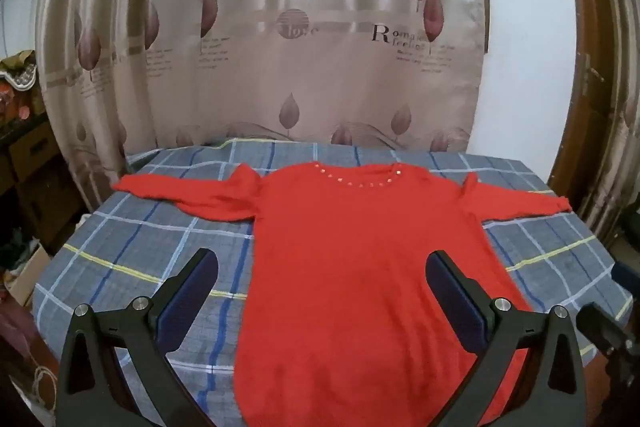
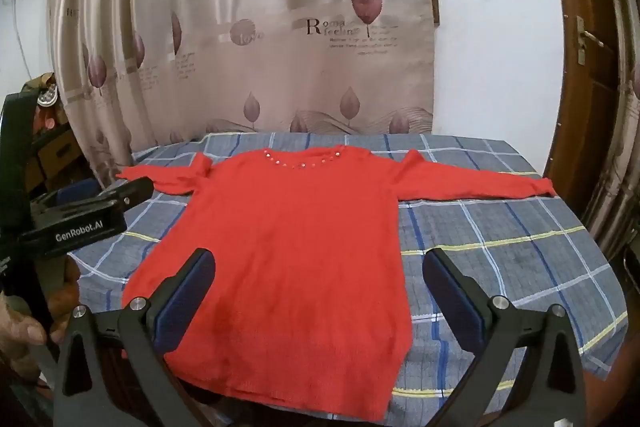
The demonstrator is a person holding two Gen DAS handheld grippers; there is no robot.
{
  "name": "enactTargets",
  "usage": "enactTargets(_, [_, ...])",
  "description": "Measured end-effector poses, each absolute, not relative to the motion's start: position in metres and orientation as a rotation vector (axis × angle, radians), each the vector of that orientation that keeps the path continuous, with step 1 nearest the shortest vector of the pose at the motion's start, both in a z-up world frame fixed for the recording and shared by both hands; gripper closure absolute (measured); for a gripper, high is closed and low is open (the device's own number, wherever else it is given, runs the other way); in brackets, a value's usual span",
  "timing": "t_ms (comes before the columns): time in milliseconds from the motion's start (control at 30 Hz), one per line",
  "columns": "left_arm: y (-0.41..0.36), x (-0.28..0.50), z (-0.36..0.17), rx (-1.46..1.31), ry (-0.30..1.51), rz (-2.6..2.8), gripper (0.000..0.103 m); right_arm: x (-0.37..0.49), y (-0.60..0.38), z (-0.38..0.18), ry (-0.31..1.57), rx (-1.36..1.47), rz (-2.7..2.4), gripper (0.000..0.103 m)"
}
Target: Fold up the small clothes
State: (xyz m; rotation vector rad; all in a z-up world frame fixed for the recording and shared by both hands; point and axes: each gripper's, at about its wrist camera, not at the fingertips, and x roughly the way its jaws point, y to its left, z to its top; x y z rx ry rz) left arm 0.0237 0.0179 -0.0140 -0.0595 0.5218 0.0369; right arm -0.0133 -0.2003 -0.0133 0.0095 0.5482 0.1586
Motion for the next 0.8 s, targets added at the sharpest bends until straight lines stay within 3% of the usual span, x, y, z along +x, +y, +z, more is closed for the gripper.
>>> enactTargets(800, [0.026,0.095,-0.024,0.005,0.574,0.105,0.0,0.075,-0.196,-0.023,0.641,0.064,0.231,0.0])
